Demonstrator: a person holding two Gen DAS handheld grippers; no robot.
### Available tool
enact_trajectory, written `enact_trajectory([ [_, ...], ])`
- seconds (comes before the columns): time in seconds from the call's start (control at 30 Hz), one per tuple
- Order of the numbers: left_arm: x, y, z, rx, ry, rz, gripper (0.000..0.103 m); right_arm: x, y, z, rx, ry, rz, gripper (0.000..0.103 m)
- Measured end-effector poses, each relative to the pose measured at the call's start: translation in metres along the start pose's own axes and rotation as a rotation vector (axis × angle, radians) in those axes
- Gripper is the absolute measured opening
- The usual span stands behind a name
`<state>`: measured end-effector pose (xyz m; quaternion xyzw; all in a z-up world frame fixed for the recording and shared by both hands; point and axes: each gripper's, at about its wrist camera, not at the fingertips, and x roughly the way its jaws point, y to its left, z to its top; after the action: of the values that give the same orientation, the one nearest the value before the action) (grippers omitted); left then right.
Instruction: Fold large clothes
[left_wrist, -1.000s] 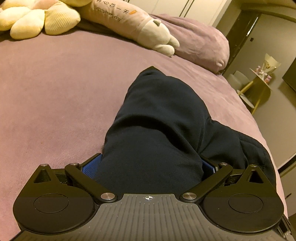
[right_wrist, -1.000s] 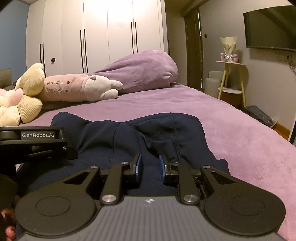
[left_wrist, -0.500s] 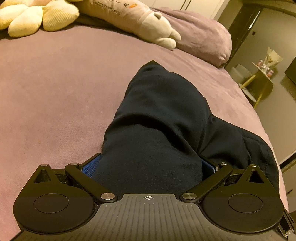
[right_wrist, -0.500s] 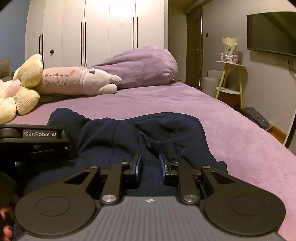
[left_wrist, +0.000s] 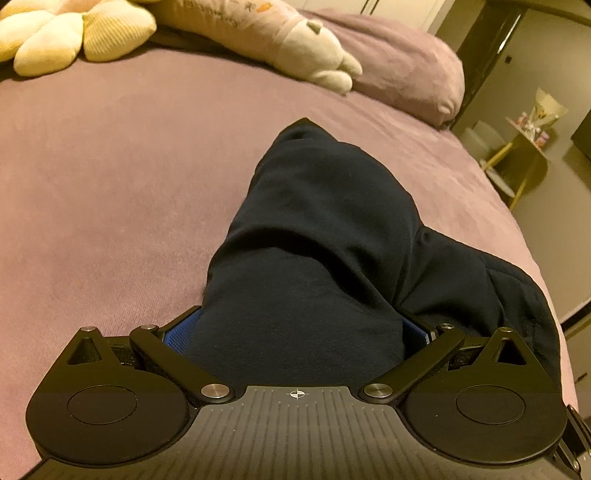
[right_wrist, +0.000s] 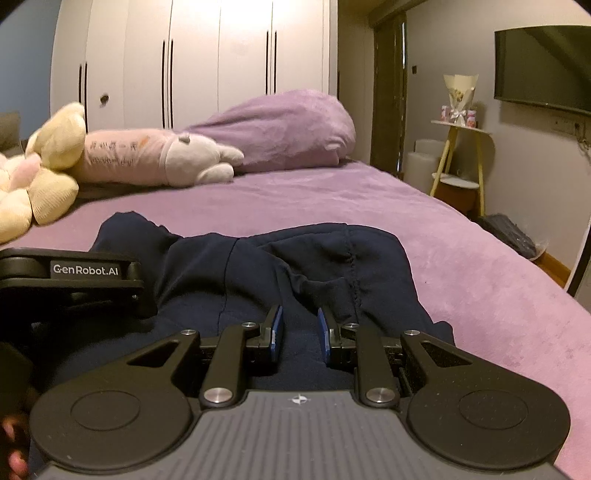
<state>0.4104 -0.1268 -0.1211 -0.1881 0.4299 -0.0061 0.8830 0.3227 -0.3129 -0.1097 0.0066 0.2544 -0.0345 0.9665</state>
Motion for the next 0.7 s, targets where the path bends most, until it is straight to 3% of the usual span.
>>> enact_trajectory([
  [0.1, -0.008, 0.0, 0.014, -0.007, 0.072, 0.004, 0.103, 0.0, 0.003, 0.021, -0.024, 0.092, -0.001, 0.021],
  [0.17, -0.018, -0.002, 0.015, 0.012, 0.068, 0.02, 0.103, -0.003, 0.001, 0.037, -0.012, 0.149, 0.017, 0.023],
  [0.27, -0.019, -0.002, 0.006, 0.003, 0.039, 0.02, 0.103, -0.016, -0.002, 0.038, -0.003, 0.126, 0.024, 0.035],
  [0.47, 0.0, 0.001, -0.01, 0.01, -0.017, 0.02, 0.103, -0.004, 0.0, 0.006, -0.034, 0.053, -0.003, 0.035],
  [0.7, -0.006, 0.002, 0.006, 0.03, 0.048, 0.004, 0.103, -0.003, -0.005, 0.018, -0.019, 0.103, 0.024, 0.037],
])
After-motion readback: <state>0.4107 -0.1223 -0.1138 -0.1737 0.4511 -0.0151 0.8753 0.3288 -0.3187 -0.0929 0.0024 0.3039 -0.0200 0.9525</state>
